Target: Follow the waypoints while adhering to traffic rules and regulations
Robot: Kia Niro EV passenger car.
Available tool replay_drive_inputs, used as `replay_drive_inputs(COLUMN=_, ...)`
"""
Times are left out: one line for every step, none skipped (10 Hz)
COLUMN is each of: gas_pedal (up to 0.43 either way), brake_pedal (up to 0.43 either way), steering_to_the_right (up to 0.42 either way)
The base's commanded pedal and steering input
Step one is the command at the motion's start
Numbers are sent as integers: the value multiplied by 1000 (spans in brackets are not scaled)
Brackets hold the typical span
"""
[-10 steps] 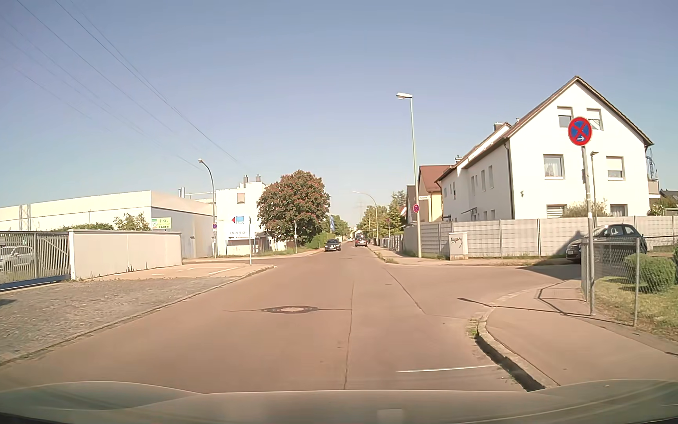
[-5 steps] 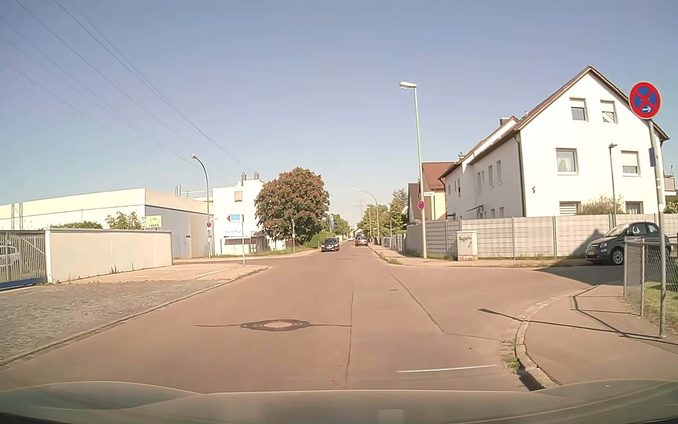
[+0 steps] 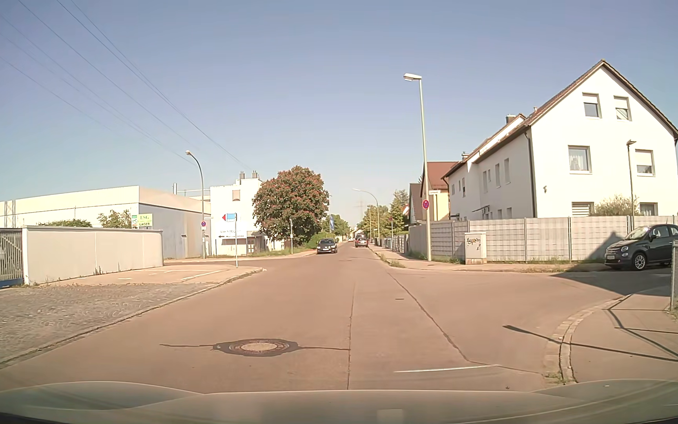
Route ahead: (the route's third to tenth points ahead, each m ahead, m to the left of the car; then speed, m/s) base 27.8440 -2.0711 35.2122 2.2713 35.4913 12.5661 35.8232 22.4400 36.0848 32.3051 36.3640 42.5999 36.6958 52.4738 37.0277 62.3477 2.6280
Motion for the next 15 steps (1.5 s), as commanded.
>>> replay_drive_inputs(gas_pedal=0, brake_pedal=165, steering_to_the_right=1)
replay_drive_inputs(gas_pedal=0, brake_pedal=152, steering_to_the_right=4)
replay_drive_inputs(gas_pedal=0, brake_pedal=128, steering_to_the_right=5)
replay_drive_inputs(gas_pedal=0, brake_pedal=104, steering_to_the_right=6)
replay_drive_inputs(gas_pedal=0, brake_pedal=79, steering_to_the_right=11)
replay_drive_inputs(gas_pedal=0, brake_pedal=73, steering_to_the_right=16)
replay_drive_inputs(gas_pedal=0, brake_pedal=98, steering_to_the_right=19)
replay_drive_inputs(gas_pedal=0, brake_pedal=104, steering_to_the_right=20)
replay_drive_inputs(gas_pedal=0, brake_pedal=98, steering_to_the_right=23)
replay_drive_inputs(gas_pedal=0, brake_pedal=104, steering_to_the_right=28)
replay_drive_inputs(gas_pedal=0, brake_pedal=116, steering_to_the_right=30)
replay_drive_inputs(gas_pedal=0, brake_pedal=122, steering_to_the_right=31)
replay_drive_inputs(gas_pedal=0, brake_pedal=134, steering_to_the_right=29)
replay_drive_inputs(gas_pedal=0, brake_pedal=110, steering_to_the_right=29)
replay_drive_inputs(gas_pedal=0, brake_pedal=67, steering_to_the_right=28)
